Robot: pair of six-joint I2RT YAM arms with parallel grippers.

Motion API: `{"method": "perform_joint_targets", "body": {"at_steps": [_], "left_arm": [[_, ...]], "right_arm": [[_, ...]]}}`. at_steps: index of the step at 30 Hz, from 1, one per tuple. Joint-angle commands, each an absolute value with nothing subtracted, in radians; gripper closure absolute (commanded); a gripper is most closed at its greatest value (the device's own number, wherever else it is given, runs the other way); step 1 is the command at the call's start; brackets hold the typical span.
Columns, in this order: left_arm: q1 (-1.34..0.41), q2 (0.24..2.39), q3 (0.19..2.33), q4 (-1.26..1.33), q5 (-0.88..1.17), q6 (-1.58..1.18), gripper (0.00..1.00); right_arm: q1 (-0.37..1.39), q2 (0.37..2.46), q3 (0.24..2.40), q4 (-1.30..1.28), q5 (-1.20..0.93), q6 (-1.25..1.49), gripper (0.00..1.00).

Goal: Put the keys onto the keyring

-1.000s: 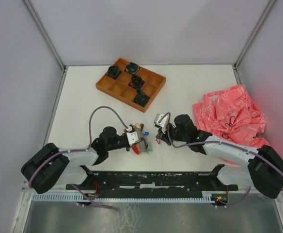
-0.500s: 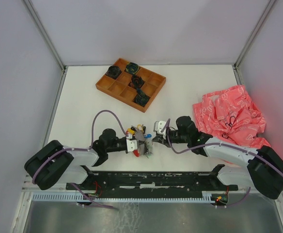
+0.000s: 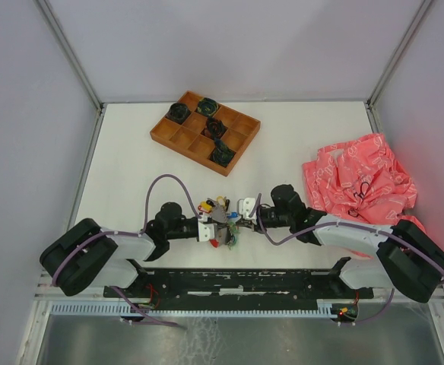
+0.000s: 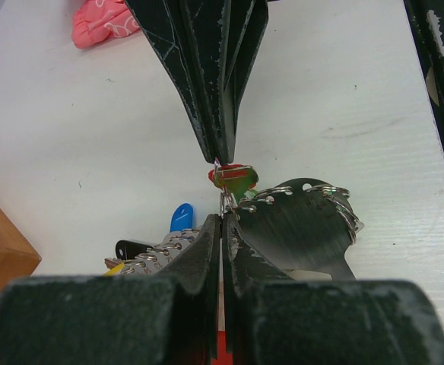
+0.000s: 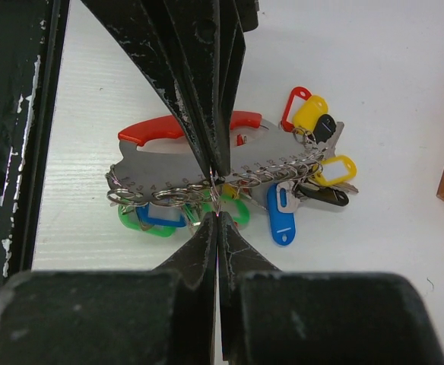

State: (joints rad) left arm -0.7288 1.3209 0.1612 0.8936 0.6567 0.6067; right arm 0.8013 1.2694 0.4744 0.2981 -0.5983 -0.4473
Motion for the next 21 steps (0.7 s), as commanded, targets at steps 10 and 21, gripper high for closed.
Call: {"method": "perform_joint_targets", "body": {"at_steps": [10,21], "left_arm": [[-0.733,1.314,0.178,0.947,0.693,0.651,0.97],[-0.733,1.308,0.179,0.942,0.690,0.644,0.97]], "right_arm": [[0.831,1.282,0.461,0.385,-0.577,-0.526,0.99],[0.833,1.279,0.468,0.369,-0.604,-0.523,0.99]]}}
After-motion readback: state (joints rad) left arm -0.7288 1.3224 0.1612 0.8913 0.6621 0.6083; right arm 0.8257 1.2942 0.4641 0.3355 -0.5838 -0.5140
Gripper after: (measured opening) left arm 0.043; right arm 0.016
